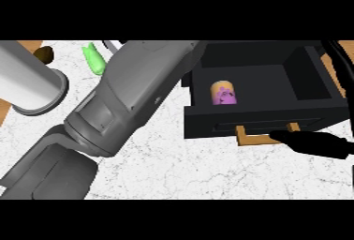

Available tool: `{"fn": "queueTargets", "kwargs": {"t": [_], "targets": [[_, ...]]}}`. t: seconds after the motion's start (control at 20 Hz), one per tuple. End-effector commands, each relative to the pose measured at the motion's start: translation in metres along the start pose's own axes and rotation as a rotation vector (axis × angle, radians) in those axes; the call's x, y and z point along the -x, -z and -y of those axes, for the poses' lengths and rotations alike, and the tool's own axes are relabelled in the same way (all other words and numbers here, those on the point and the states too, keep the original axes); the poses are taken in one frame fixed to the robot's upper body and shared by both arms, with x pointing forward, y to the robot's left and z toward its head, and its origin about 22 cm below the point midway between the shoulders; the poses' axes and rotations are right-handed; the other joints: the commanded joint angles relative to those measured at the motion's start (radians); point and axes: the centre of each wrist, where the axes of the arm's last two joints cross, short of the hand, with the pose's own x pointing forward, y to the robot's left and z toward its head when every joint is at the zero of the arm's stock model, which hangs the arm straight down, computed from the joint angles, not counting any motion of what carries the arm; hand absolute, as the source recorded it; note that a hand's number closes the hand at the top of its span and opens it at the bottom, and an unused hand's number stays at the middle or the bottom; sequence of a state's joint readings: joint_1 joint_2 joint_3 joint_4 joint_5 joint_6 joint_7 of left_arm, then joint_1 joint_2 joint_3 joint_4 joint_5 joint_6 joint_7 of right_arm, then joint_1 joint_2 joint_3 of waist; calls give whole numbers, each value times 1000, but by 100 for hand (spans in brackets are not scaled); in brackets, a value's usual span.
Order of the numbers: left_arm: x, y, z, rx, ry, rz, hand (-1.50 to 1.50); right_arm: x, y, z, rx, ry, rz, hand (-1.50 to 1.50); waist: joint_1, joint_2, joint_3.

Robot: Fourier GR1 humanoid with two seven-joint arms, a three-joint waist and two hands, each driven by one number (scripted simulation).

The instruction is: Pick up the can, place it into the drawer and close the drawer

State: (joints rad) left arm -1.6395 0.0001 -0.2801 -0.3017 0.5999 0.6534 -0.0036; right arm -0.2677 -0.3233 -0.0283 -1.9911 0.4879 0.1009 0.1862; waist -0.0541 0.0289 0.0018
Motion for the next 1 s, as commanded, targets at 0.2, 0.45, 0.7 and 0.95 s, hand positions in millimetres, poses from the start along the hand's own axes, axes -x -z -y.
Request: {"fn": "queueTargets", "kwargs": {"t": [0.2,0.45,0.7,0.95], "targets": [[-8,-1,4,24,39,23,-150,28,40,-54,-104,-219,-12,-150,48,-11,-1],[2,6,-8,8,24,9,-150,48,31,-105,-145,-328,19,-150,46,-12,0],[-2,17,-36,9,24,0,-150,76,53,-127,-135,-376,15,-150,71,-17,-1],[-23,27,-60,-16,20,-4,-150,95,64,-150,-95,-434,-20,-150,90,-22,-1]]}}
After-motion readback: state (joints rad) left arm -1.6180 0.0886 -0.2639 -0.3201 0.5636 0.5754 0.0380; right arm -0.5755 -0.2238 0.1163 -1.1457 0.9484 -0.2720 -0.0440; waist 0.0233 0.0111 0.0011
